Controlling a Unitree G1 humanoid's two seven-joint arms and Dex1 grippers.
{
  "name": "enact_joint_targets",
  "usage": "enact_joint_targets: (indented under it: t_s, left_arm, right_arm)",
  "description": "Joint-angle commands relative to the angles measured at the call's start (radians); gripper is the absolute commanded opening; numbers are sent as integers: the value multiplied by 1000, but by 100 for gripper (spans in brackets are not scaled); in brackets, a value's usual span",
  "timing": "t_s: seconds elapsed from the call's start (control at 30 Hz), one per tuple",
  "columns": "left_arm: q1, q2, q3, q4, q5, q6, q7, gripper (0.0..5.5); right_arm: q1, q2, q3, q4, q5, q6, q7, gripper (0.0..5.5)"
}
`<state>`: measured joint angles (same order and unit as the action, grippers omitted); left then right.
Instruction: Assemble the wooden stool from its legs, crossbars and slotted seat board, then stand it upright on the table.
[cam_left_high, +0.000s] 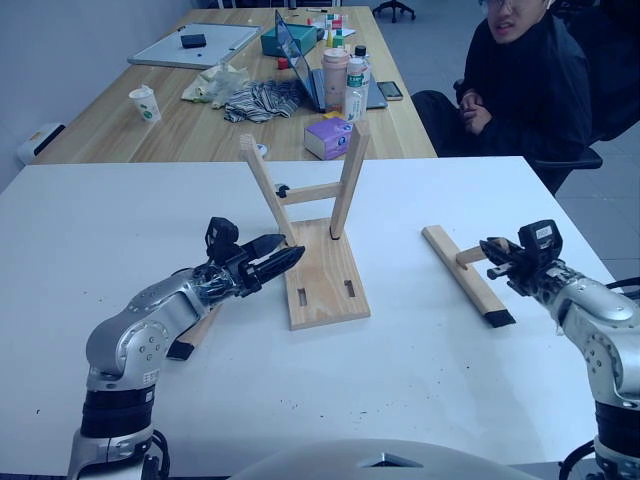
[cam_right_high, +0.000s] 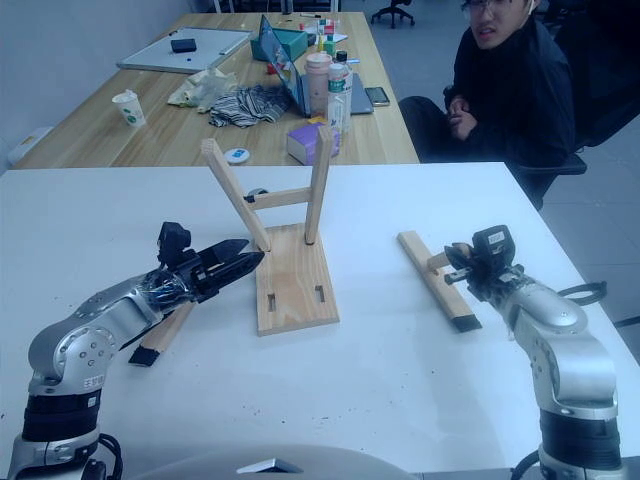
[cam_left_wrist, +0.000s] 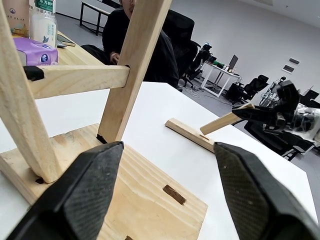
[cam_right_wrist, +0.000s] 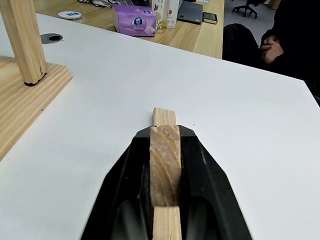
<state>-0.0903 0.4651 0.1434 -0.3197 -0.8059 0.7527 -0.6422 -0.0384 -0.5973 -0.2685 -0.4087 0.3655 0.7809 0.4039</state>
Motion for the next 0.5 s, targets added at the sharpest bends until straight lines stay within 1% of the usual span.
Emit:
enact_joint_targets:
  t_s: [0.03,0.1,0.17,0.23,0.3,0.4,0.47,0.5]
  left_arm:
    - [-10,-2,-1,-7,12,-15,7,330]
    - [-14,-7,-3,-20,16,-25,15,330]
    - [-24,-12,-10,-35,14,-29,24,330]
    - [-43,-39,-17,-30,2,-27,38,330]
    - [-78,-99,-20,2,-42,-6,67,330]
    - [-136,-214,-17,65,-135,43,135,330]
    - [-157,-259,-36,113,-158,64,145,330]
    - [-159,-251,-63,123,-133,61,123,330]
  right_arm:
    - [-42,-8,-12,-12,22,31,1,40]
    - [-86,8,-57,-16,87,94,-2,40]
    - [-135,-1,-95,-4,154,163,7,40]
    - [-208,16,-166,31,279,282,14,40]
    - [-267,57,-249,58,439,430,5,40]
    - [-340,125,-344,84,666,611,-39,40]
    - [-377,147,-367,94,808,694,-59,40]
    - [-389,136,-351,91,851,716,-55,40]
